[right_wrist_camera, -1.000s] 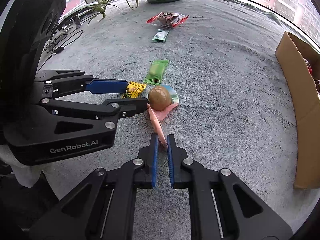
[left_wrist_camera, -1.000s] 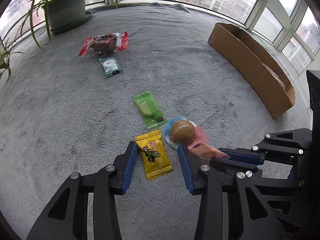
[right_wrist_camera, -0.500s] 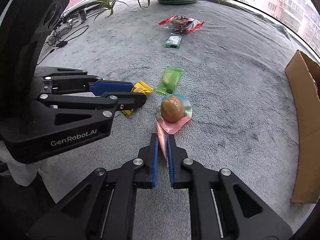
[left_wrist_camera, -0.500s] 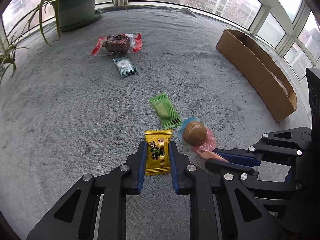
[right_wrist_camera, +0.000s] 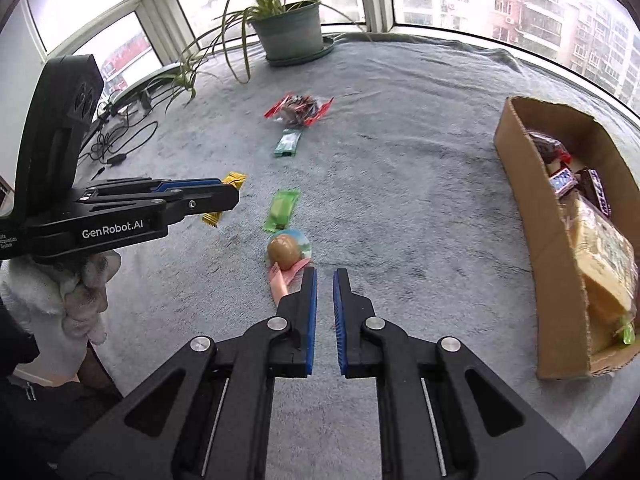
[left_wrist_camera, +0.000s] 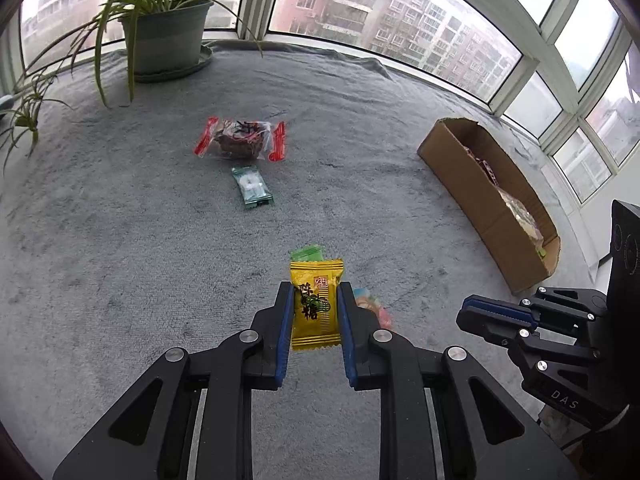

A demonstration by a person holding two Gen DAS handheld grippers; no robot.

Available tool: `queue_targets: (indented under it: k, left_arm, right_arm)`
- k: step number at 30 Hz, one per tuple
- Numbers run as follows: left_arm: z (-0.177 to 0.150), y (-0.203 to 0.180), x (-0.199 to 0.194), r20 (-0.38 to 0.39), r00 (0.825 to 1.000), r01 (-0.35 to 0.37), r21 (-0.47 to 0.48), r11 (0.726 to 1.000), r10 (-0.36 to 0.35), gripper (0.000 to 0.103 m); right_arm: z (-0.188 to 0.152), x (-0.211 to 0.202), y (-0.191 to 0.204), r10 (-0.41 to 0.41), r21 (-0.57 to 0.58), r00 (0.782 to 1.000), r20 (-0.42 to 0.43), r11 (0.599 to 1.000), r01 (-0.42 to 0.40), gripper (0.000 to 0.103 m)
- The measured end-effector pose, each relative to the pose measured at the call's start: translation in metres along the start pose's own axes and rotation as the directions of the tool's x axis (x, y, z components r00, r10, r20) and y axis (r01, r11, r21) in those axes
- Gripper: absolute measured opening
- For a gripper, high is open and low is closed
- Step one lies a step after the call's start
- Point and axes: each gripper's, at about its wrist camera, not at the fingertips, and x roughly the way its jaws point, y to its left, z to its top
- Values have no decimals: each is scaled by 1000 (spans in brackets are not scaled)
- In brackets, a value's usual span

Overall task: Organize snacks
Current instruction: 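Carry the yellow packet over the box and open the left gripper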

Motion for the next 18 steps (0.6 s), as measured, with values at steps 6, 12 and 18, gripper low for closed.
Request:
queue_targets:
  k: [6,12,18]
  left_arm:
    - [21,-29,2,38,998,48,26,998,-49,20]
    - [40,-59,9,61,994,87,62,994,-91,20]
    - [57,-89,17,74,989,123,82,989,-129,20]
  right_arm:
    - [9,-34,-34,-37,62,997,70,998,32,8]
    - [12,-59,-65,-86,97,990,112,992,75,8]
    - [8,-70,-92,-132,138,984,120,984,115,8]
